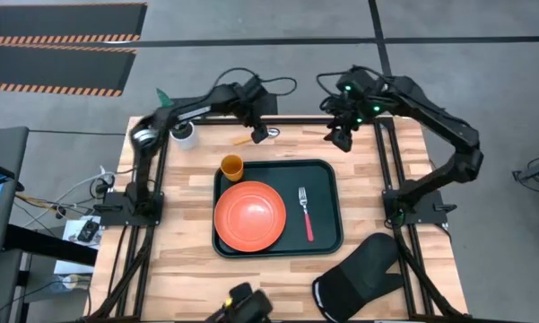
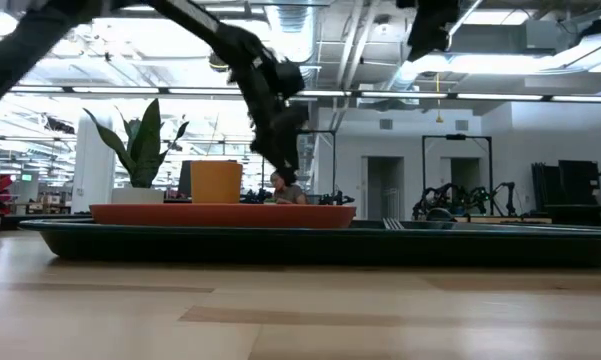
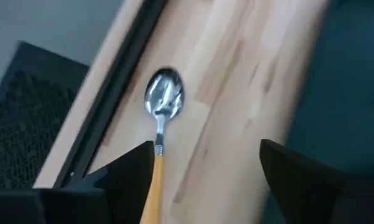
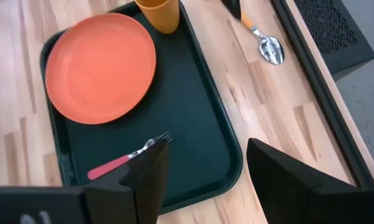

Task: Pick and place plate/cup/fork/spoon on tray
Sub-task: Put the yellow spoon on the black tray to the right of the pink fork

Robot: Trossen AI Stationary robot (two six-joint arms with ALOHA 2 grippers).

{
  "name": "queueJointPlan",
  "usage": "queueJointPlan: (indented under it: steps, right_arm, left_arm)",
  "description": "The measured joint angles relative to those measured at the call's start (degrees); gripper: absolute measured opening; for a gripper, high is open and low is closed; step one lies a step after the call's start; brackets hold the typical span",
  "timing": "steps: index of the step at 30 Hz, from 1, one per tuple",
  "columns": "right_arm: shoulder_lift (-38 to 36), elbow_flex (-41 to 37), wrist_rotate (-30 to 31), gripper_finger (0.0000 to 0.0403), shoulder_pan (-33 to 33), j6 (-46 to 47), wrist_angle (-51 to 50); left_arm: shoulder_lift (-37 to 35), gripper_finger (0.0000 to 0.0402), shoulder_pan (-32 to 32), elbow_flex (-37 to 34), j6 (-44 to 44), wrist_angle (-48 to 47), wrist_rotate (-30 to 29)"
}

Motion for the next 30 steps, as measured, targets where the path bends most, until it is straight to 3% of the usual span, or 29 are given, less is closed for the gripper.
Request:
queueJointPlan:
  steps: [6, 14, 19, 22, 25, 30]
  right_arm:
    - [-2.4, 0.0, 0.1, 0.0238, 0.4, 1.9, -1.0]
    - [-3.1, 0.0, 0.1, 0.0238, 0.4, 2.1, -2.8]
    - [-2.8, 0.0, 0.1, 0.0238, 0.4, 2.1, -2.5]
    - [-2.6, 0.0, 0.0, 0.0238, 0.4, 2.1, -2.5]
    - [-2.6, 0.0, 0.0, 0.0238, 0.4, 2.1, -2.5]
    - [-2.7, 0.0, 0.0, 0.0238, 0.4, 2.1, -2.6]
  left_arm:
    - [10.2, 0.0284, 1.9, 5.3, 3.6, -2.9, -2.2]
    - [13.7, 0.0275, 2.5, 5.6, 7.1, -3.4, -6.3]
    - [15.0, 0.0239, 1.9, 4.9, 7.7, -3.0, -7.3]
    - [16.4, 0.0221, 1.3, 5.1, 7.4, -3.0, -10.9]
    - [16.7, 0.0202, 1.8, 5.4, 6.1, -3.8, -9.1]
    - [16.8, 0.0107, 1.9, 5.4, 4.5, -5.1, -8.2]
